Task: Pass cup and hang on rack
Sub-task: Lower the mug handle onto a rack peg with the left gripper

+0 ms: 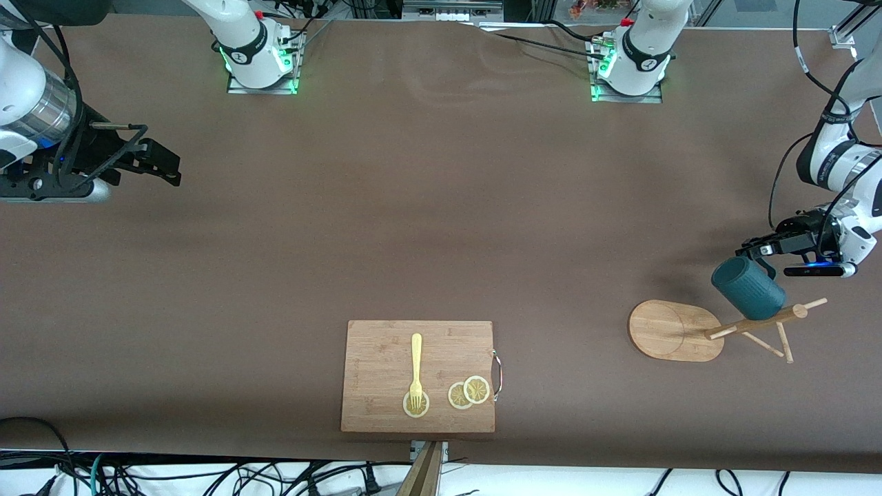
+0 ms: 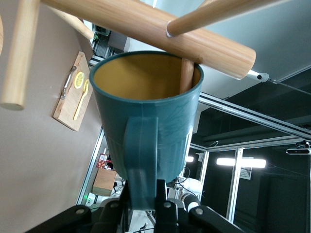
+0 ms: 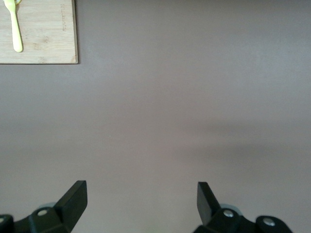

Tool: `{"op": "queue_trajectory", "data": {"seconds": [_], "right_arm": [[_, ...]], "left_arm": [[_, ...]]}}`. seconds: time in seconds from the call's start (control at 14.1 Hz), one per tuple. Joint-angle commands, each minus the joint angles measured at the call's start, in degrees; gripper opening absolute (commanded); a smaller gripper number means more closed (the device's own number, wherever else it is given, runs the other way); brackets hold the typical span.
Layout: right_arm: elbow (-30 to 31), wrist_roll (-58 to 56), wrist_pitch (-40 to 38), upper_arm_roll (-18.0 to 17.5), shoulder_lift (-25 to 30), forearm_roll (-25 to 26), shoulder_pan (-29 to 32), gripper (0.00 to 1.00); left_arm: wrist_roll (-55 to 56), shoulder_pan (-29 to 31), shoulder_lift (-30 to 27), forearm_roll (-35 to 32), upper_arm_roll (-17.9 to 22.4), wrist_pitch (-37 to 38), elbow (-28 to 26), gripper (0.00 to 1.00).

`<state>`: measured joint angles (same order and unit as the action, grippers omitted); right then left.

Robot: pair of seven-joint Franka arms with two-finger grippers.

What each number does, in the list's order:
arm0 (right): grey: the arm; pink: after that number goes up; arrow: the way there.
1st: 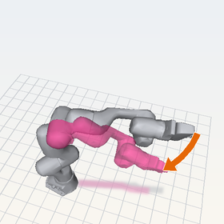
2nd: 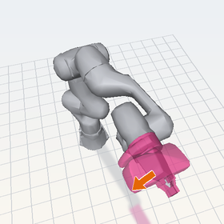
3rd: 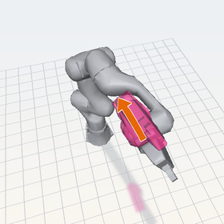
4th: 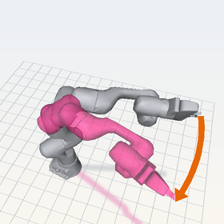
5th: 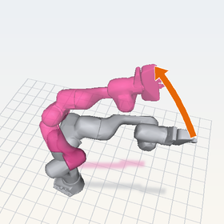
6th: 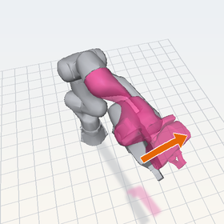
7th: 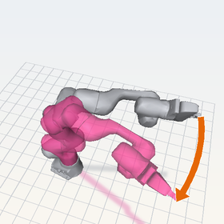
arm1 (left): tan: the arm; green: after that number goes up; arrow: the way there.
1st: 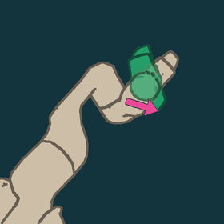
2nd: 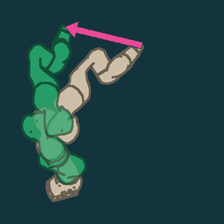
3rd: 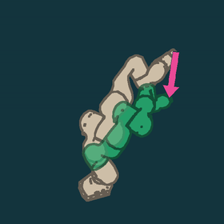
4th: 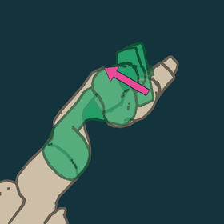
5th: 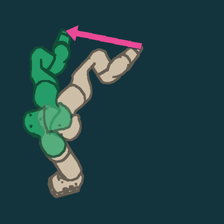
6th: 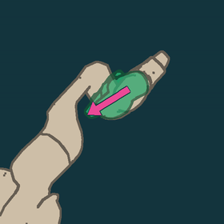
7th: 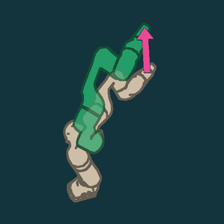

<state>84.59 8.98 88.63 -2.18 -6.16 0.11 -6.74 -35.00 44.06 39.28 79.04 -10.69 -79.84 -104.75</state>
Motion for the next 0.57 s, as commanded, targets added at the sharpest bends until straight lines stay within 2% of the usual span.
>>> {"op": "queue_trajectory", "data": {"seconds": [0.0, 0.14, 0.35, 0.5], "right_arm": [[-1.2, 0.4, -0.5, -0.4, -0.3, 0.4, 0.4, 1.00], [-1.2, 0.4, -0.5, -0.4, -0.3, 0.4, 0.4, 1.00], [-1.3, 0.3, -0.5, -0.4, -0.3, 0.4, 0.4, 1.00], [-1.2, 0.4, -0.5, -0.4, -0.3, 0.4, 0.4, 1.00]], "left_arm": [[0.6, 1.3, 2.5, 0.6, -0.6, 0.0, 1.4, 0.15], [-0.2, 1.2, 2.6, 0.3, -0.6, -0.1, 1.8, 1.00], [-0.2, 0.9, 2.2, -0.3, -0.6, -0.1, 1.8, 1.00], [-0.2, 0.9, 0.3, -3.6, -0.6, 0.1, 1.8, 1.00]]}}
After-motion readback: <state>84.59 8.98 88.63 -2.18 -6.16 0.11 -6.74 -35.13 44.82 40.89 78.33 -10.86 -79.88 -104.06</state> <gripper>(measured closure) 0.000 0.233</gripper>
